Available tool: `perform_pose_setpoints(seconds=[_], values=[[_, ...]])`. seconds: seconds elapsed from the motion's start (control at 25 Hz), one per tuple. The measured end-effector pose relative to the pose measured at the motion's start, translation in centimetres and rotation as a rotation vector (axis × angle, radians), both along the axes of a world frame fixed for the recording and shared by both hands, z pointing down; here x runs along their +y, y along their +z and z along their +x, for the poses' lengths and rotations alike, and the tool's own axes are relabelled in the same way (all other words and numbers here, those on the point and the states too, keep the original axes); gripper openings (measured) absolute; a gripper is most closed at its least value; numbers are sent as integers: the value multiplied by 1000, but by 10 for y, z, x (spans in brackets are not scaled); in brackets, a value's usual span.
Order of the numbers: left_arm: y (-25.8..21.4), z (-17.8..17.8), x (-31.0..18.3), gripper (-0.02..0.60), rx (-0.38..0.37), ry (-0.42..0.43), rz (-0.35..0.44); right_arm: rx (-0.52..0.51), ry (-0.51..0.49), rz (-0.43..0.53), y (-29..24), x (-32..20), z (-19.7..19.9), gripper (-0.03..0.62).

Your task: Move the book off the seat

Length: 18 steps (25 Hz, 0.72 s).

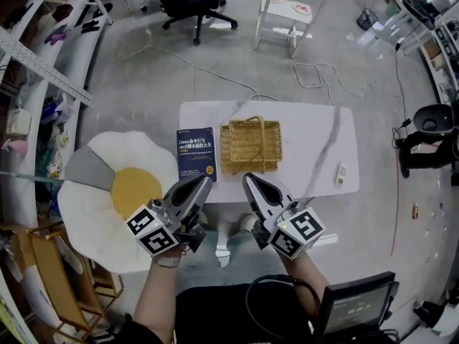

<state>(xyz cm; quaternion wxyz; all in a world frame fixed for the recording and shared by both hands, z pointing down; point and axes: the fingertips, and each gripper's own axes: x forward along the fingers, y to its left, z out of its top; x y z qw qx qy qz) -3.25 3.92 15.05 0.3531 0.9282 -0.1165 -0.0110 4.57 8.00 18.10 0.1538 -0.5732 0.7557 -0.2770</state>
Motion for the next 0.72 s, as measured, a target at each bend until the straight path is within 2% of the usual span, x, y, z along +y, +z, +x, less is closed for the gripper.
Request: perform_pose_setpoints(seconds=[0.12,0.28,0.4,0.48,0.72], values=[[-46,11,2,5,45,30,44,47,2,54,-40,2,10,12],[-98,17,11,5,48,39,154,73,14,116,-90,9,16,12],[-131,21,19,5,90,33,171,113,29,181,-129,17,25,12],[-150,26,23,5,91,40,199,135,40,221,-153,23,30,12],[-203,45,42,5,107,115,323,188,60,311,-207,41,41,12]])
